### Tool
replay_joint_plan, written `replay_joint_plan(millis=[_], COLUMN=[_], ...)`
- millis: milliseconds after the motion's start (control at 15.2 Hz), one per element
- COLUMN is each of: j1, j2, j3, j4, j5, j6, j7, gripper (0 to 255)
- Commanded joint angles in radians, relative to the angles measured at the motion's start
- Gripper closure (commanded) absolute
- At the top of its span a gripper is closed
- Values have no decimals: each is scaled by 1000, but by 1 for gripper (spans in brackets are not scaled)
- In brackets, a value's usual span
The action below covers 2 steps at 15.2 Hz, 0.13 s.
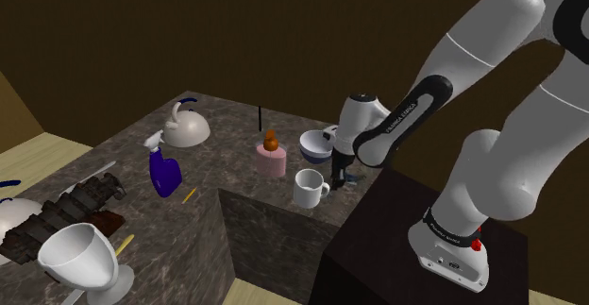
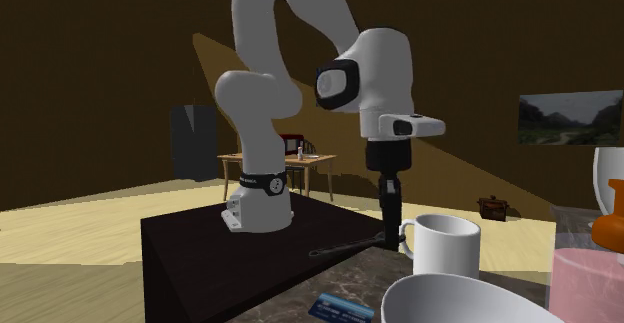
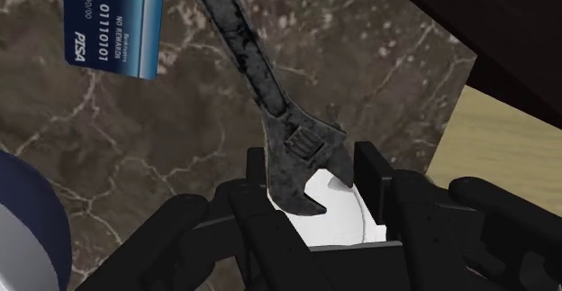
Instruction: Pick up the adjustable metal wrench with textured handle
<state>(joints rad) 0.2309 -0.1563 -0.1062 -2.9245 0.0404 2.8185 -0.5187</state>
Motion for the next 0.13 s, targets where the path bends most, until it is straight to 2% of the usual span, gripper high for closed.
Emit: replay_joint_plan(millis=[0,66], j1=[-5,-5], j2=[-23,-23], j3=[3,3], j4=[0,0], j5=[-10,-10], j6=[-25,-25], j7=[7,8], gripper=[255,255])
